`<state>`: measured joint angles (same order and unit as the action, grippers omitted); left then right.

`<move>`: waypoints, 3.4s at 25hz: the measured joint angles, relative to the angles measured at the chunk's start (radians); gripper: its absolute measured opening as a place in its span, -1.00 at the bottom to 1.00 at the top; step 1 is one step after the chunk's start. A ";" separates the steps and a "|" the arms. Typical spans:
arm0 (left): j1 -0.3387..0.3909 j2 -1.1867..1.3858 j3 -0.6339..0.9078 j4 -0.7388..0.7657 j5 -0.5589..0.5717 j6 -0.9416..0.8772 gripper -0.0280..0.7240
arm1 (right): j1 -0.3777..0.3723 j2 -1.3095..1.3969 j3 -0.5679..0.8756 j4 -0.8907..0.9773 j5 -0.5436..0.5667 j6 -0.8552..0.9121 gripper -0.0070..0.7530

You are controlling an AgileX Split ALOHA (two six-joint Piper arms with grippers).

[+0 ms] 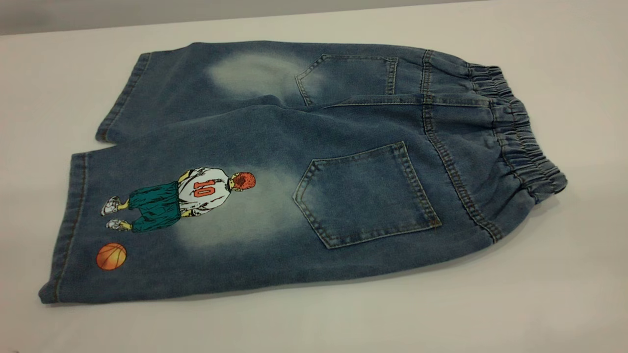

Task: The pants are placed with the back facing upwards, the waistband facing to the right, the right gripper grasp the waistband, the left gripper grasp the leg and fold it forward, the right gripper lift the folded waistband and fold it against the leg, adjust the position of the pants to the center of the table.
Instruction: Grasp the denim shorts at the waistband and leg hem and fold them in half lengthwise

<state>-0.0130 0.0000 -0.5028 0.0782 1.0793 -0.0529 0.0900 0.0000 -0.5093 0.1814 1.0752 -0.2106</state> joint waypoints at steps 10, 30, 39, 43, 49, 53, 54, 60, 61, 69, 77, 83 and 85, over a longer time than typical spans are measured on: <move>0.000 0.000 0.000 0.000 0.000 0.000 0.45 | 0.000 0.000 0.000 0.000 0.000 0.000 0.52; 0.000 0.000 0.000 0.000 0.000 0.000 0.45 | 0.000 0.000 0.000 0.000 0.000 0.000 0.52; 0.000 0.106 -0.074 0.024 -0.081 -0.022 0.45 | 0.000 0.114 -0.074 0.002 -0.077 0.093 0.52; 0.000 0.247 -0.168 0.023 -0.125 -0.035 0.45 | 0.000 0.263 -0.160 0.034 -0.168 0.097 0.52; 0.000 0.528 -0.351 0.013 -0.227 -0.037 0.45 | 0.000 0.520 -0.301 0.091 -0.342 0.098 0.52; 0.000 0.720 -0.491 0.015 -0.281 -0.035 0.45 | 0.000 0.679 -0.370 0.131 -0.410 0.098 0.52; 0.000 0.772 -0.524 0.015 -0.290 -0.035 0.45 | 0.000 0.722 -0.381 0.133 -0.414 0.098 0.52; 0.000 1.050 -0.639 0.010 -0.389 -0.035 0.45 | 0.000 0.951 -0.442 0.188 -0.393 0.096 0.52; 0.000 1.091 -0.640 0.001 -0.415 -0.035 0.45 | 0.000 0.989 -0.453 0.201 -0.373 0.091 0.52; 0.000 1.321 -0.640 -0.050 -0.622 -0.035 0.45 | 0.000 1.245 -0.476 0.398 -0.331 -0.133 0.52; 0.000 1.415 -0.640 -0.052 -0.692 -0.021 0.45 | -0.054 1.473 -0.476 0.603 -0.305 -0.357 0.52; 0.000 1.424 -0.640 -0.052 -0.699 -0.003 0.45 | -0.213 1.622 -0.476 0.776 -0.204 -0.534 0.52; 0.000 1.424 -0.640 -0.052 -0.703 -0.003 0.45 | -0.276 1.663 -0.476 0.831 -0.150 -0.592 0.52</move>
<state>-0.0130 1.4242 -1.1432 0.0258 0.3763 -0.0561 -0.1861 1.6633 -0.9851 1.0121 0.9250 -0.8028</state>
